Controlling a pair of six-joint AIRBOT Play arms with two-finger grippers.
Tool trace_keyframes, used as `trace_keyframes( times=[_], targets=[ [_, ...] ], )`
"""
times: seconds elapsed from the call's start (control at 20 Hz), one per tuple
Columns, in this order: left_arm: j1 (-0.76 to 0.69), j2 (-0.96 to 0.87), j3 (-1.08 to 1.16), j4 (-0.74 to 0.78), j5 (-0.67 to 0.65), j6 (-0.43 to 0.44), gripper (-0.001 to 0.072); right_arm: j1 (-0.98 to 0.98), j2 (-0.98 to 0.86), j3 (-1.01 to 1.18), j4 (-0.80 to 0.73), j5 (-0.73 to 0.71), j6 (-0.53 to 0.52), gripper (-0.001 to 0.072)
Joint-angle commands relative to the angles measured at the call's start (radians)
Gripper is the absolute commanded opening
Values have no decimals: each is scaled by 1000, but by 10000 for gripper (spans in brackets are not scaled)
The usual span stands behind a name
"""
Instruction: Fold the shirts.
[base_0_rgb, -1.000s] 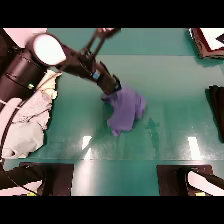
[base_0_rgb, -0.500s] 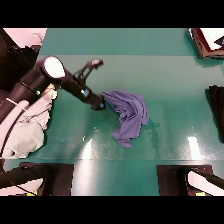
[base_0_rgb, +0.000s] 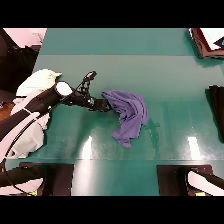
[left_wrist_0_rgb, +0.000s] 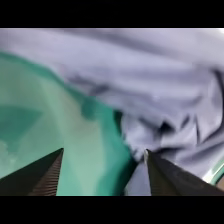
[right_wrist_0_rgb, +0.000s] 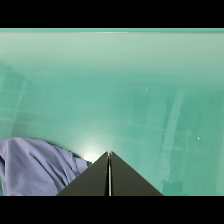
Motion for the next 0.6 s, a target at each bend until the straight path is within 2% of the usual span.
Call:
trace_keyframes(
  times=[0.0,0.2,0.55],
  targets=[
    [-20,-55,-11,-182,16,103,616,0,0,0,0,5,0,17],
    [-89,-86,-11,-209,-31,166,615,0,-1,0,-1,3,0,17],
    [-121,-100,-11,-262,72,190,615,0,-1,0,-1,3,0,18]
  ],
)
